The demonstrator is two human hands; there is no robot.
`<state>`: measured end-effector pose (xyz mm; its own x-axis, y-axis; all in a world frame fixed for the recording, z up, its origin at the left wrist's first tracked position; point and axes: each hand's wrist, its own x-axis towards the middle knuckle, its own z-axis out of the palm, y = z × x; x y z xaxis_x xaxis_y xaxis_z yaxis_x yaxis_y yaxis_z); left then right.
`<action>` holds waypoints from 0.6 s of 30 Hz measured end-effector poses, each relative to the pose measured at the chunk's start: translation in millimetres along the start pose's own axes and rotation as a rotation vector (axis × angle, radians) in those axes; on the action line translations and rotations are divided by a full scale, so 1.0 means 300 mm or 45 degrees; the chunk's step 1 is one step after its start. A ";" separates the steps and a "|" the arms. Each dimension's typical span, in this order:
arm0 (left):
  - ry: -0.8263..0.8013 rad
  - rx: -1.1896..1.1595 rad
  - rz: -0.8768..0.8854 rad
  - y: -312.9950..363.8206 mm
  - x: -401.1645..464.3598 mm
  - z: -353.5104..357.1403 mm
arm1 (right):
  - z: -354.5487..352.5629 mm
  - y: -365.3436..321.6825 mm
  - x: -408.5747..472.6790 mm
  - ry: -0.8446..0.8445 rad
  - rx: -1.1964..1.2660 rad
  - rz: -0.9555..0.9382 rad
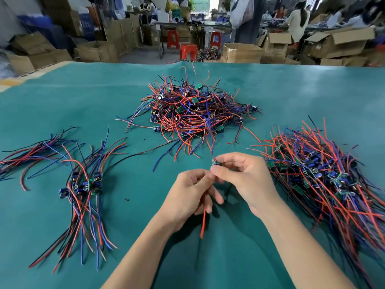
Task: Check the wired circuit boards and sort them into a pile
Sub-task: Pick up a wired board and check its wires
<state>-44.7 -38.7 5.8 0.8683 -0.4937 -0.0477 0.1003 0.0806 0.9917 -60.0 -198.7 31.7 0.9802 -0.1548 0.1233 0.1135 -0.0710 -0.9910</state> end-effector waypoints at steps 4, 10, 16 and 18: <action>-0.131 0.065 0.005 0.007 0.000 -0.001 | -0.016 -0.014 0.015 0.248 0.185 0.055; -0.298 0.238 0.018 0.011 -0.006 0.015 | -0.149 -0.097 0.024 0.661 0.428 0.040; -0.120 0.154 0.020 0.003 0.001 0.017 | -0.425 -0.322 0.022 0.638 0.073 -0.185; -0.033 0.039 0.004 0.004 0.007 0.020 | -0.513 -0.353 0.022 0.569 -0.457 -0.117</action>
<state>-45.5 -44.7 7.5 0.8557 -0.5159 -0.0417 0.0822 0.0560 0.9950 -90.4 -343.7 145.5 0.7965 -0.5278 0.2950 0.0562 -0.4211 -0.9053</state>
